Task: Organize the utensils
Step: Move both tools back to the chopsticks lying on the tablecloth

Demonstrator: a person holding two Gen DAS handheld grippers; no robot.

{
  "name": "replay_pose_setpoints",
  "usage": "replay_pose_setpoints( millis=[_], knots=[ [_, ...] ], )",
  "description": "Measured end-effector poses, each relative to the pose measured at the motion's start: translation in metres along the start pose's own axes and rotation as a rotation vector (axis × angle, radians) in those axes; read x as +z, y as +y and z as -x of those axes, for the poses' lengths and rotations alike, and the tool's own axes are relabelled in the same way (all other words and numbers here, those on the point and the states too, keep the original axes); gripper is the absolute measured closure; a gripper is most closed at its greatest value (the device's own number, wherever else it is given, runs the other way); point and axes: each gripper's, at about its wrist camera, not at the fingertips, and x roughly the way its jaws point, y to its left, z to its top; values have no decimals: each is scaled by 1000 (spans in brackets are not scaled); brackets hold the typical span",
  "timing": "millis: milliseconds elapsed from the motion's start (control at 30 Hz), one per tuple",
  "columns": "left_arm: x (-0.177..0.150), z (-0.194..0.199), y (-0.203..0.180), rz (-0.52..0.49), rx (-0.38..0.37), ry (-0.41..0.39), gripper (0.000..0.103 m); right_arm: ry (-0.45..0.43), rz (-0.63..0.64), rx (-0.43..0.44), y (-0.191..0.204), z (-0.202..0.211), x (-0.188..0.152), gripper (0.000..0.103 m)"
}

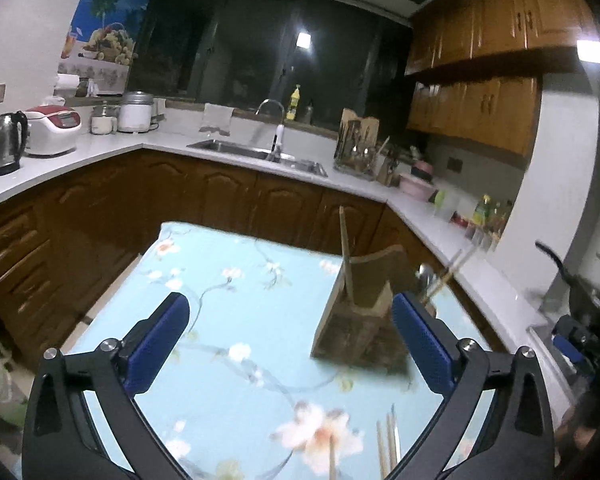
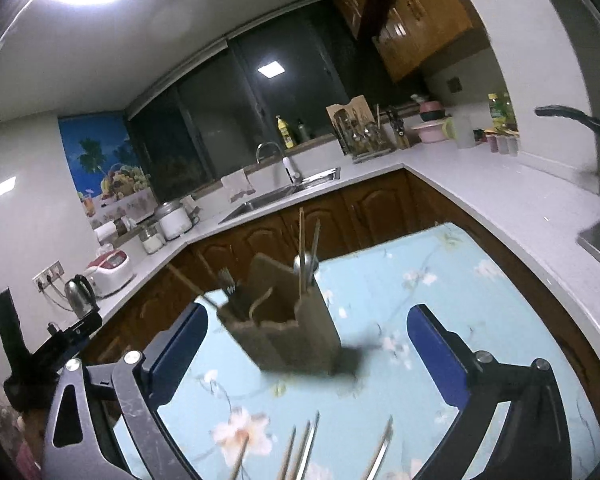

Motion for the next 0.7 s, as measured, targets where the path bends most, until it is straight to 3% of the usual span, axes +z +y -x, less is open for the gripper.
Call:
replay_pose_setpoints(
  millis=[367, 700],
  knots=[
    [-73, 30, -5, -38, -1, 117, 0, 118, 9, -34, -9, 30, -67, 2],
    [-120, 23, 1, -17, 8, 241, 0, 225, 6, -73, -20, 29, -117, 2]
  ],
)
